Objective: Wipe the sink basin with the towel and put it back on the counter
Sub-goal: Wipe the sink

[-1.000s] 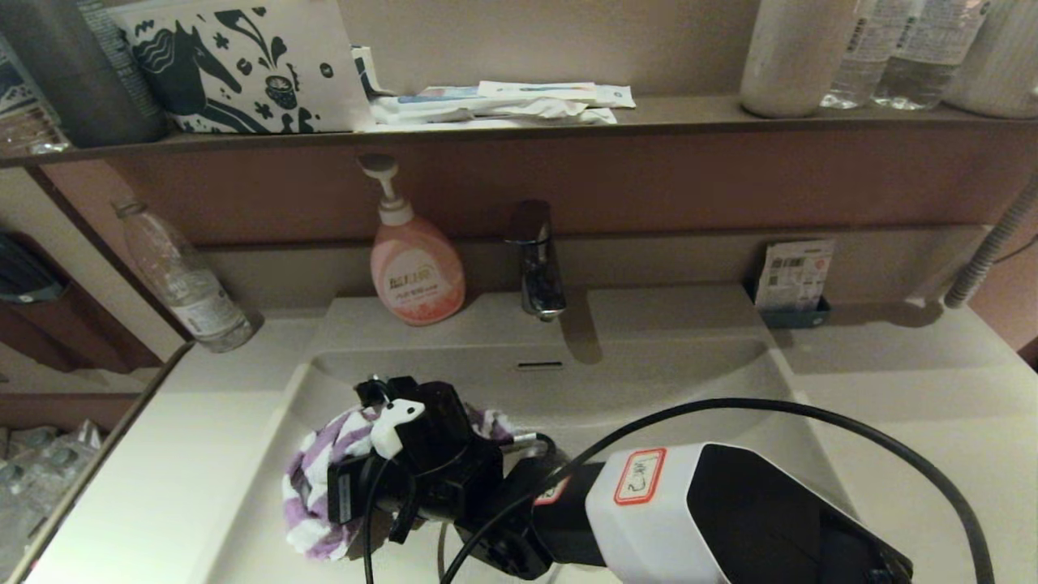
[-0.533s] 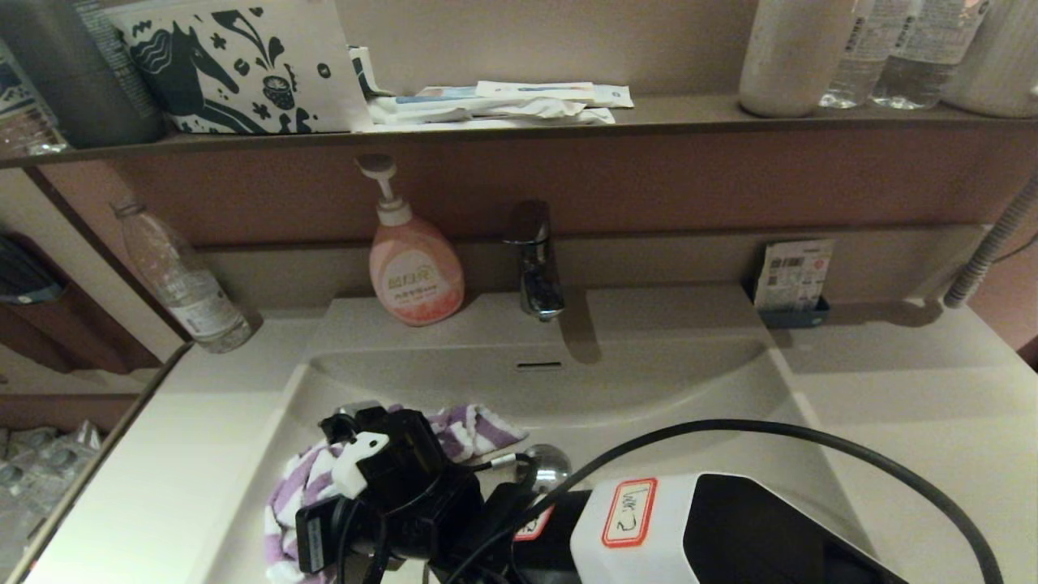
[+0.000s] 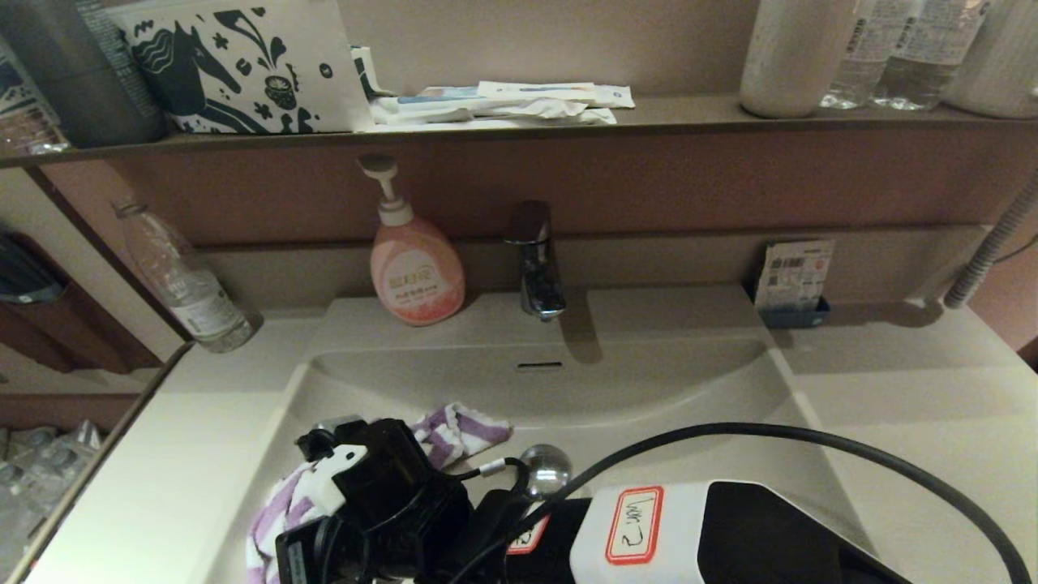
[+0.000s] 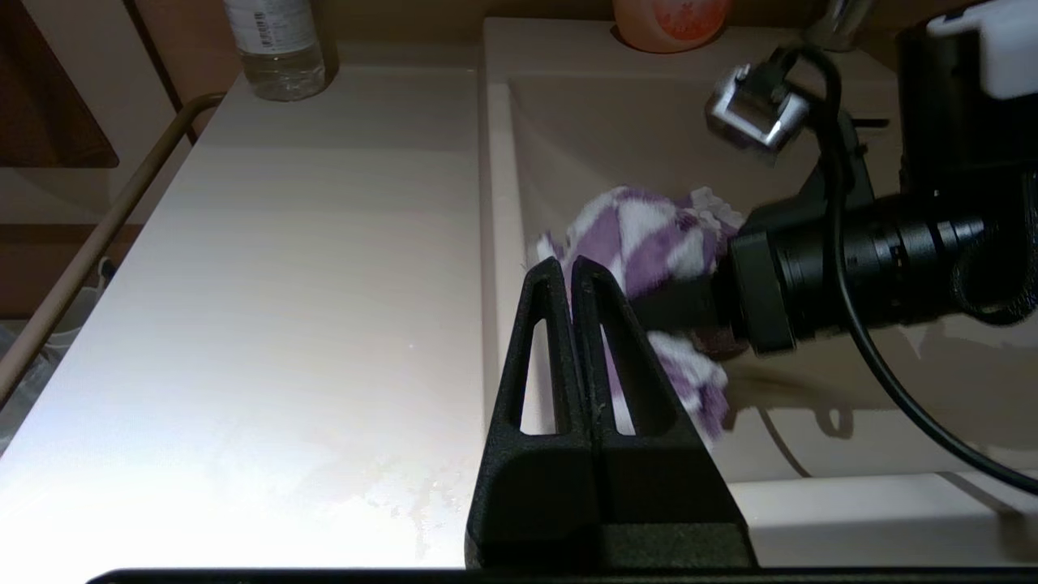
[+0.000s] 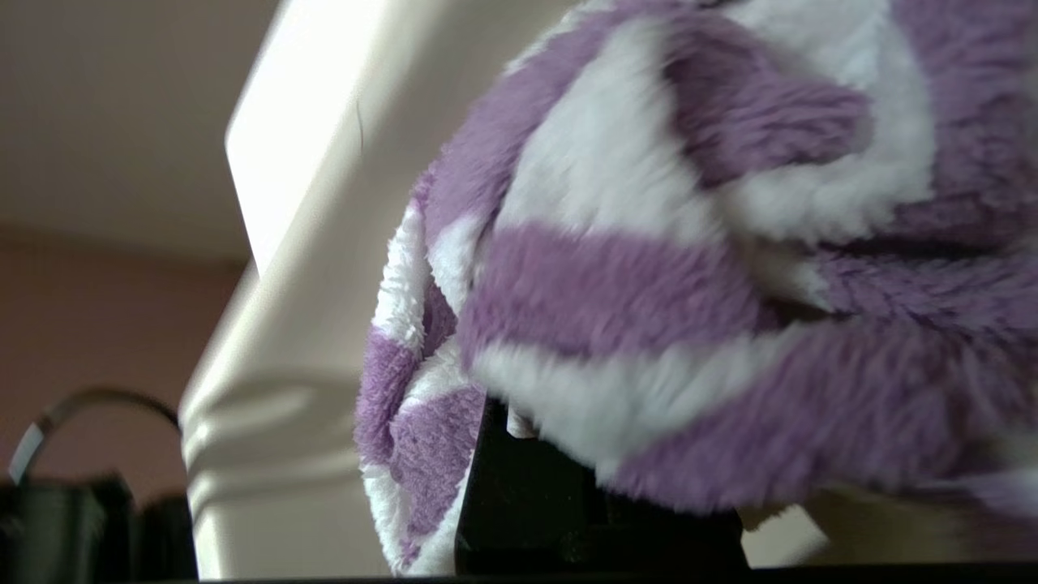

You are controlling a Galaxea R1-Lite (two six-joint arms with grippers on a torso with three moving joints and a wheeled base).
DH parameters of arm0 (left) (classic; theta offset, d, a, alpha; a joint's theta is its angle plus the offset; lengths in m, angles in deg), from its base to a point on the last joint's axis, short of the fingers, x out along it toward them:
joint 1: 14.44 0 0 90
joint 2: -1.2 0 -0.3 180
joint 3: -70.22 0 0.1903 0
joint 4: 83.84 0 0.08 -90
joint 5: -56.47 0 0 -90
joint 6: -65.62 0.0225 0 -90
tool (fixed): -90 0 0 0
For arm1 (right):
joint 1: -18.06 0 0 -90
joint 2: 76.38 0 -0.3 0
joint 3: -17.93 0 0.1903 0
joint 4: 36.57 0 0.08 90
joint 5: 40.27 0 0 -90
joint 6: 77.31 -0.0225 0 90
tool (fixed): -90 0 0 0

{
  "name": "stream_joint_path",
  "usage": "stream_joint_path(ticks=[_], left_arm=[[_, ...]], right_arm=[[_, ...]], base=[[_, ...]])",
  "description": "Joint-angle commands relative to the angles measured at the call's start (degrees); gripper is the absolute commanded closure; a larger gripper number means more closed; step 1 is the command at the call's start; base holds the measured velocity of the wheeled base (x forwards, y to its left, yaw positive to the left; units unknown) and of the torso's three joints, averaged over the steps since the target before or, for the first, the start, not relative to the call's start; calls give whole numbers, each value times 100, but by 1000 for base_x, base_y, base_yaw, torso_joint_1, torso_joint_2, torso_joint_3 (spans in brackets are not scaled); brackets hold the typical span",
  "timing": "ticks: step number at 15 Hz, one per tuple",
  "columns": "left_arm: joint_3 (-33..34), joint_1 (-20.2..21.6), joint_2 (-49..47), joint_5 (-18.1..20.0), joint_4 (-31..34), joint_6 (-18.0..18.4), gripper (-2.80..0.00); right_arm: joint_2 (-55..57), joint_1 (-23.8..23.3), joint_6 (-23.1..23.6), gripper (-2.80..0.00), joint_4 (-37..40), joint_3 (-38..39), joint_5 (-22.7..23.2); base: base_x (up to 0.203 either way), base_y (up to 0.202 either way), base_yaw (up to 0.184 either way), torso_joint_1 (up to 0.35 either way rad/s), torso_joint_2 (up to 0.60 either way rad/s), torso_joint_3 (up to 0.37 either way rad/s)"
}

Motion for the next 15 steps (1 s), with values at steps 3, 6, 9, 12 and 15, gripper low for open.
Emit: stream_joint_path(ticks=[3, 6, 9, 12, 15], left_arm=[[0, 1, -1, 2, -2, -3, 0], [0, 1, -1, 2, -10, -3, 0], [0, 1, -1, 2, -2, -3, 0], [0, 1, -1, 2, -3, -3, 0], [0, 1, -1, 2, -6, -3, 0]], right_arm=[[-217, -509, -4, 0, -281, -8, -35], [-365, -824, 17, 0, -239, -2, -253], [-394, -934, 188, 0, -117, 39, -522], [-449, -1043, 274, 0, -67, 118, -1028], [-712, -1134, 353, 0, -64, 663, -1116]], base=[[0, 0, 0, 0, 0, 0], [0, 0, 0, 0, 0, 0], [0, 0, 0, 0, 0, 0], [0, 0, 0, 0, 0, 0], [0, 0, 0, 0, 0, 0]])
